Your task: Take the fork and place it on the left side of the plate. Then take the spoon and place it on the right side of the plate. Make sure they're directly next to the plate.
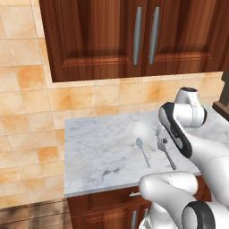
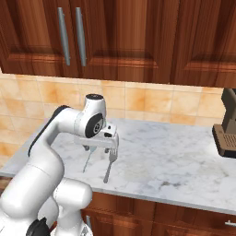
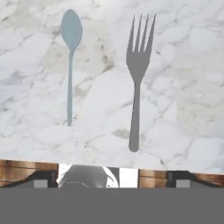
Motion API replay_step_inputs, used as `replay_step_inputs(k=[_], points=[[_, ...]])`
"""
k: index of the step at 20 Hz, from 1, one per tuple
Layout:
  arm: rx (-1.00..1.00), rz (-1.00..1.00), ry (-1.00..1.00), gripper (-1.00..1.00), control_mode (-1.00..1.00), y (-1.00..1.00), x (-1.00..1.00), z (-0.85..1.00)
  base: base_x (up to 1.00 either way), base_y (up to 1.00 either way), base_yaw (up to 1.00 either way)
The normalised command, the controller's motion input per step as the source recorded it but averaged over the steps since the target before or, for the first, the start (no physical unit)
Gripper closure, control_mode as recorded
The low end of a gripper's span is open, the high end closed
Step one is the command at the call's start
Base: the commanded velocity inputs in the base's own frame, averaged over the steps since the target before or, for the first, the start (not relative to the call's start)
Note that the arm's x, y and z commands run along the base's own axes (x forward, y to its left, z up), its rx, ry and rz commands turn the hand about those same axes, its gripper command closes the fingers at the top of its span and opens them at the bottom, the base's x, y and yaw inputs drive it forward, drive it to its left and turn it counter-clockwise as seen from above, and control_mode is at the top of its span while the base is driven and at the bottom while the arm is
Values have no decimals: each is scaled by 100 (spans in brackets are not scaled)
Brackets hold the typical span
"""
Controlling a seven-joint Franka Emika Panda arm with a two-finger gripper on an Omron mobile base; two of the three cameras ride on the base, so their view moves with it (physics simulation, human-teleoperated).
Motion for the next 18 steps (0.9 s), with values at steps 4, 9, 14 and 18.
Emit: replay_step_inputs(k=[4,9,14,18], points=[[-5,0,7,-100,-100,-38,4,-64,0,0,0],[-3,0,10,-100,-100,-21,7,-67,0,0,0],[0,0,4,-100,-100,-3,5,-60,0,0,0],[0,3,0,-100,-100,0,14,-31,0,0,0]])
